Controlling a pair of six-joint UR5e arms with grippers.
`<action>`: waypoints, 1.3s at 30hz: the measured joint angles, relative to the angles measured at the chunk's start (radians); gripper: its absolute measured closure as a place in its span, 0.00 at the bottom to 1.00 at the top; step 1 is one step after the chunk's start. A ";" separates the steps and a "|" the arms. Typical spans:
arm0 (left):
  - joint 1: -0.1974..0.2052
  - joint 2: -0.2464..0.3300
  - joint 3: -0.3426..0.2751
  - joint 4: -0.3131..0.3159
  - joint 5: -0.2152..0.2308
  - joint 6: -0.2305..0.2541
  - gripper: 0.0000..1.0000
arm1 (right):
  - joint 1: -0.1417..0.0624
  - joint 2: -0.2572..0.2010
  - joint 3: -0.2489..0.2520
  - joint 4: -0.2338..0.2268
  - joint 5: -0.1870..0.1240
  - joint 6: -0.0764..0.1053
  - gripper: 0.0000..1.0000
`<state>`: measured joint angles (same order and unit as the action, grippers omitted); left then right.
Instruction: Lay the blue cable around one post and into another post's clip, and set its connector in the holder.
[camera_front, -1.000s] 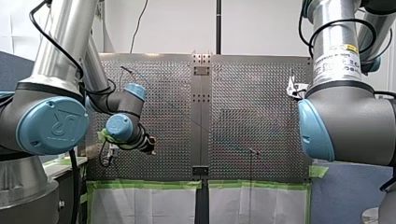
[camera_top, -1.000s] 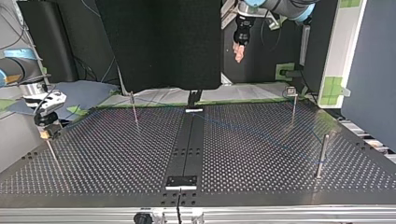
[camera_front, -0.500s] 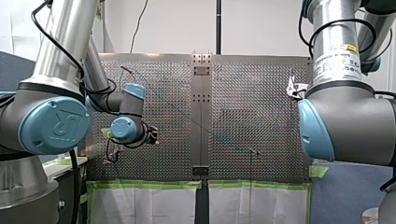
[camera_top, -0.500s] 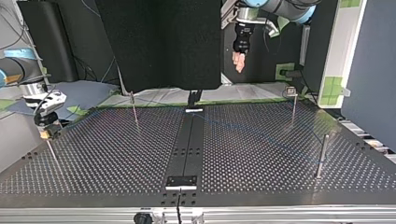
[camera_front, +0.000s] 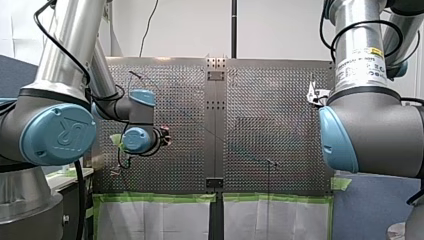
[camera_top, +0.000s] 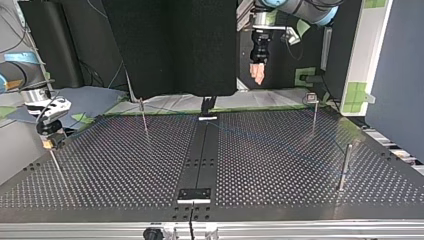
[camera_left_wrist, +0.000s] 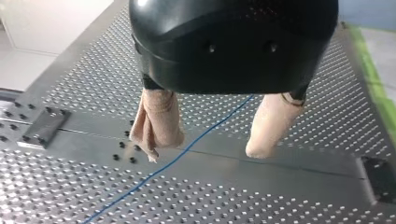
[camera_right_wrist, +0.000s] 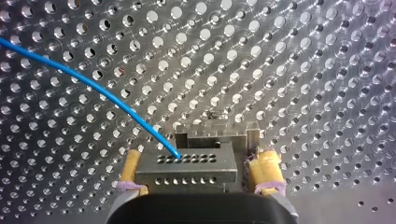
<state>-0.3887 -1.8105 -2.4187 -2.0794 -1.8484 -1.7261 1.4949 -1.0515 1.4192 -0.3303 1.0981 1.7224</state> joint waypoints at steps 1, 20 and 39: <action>0.000 0.000 0.000 0.009 -0.001 0.002 0.00 | 0.000 0.000 0.000 0.000 0.000 0.000 0.00; 0.012 0.000 0.000 0.178 -0.003 0.018 0.00 | 0.000 0.000 0.000 0.000 0.000 0.000 0.00; 0.018 0.000 0.000 0.157 -0.002 0.019 0.00 | 0.000 0.000 0.000 0.000 0.000 0.000 0.00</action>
<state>-0.3702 -1.8105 -2.4188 -1.9222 -1.8507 -1.7073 1.4949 -1.0515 1.4192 -0.3303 1.0980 1.7224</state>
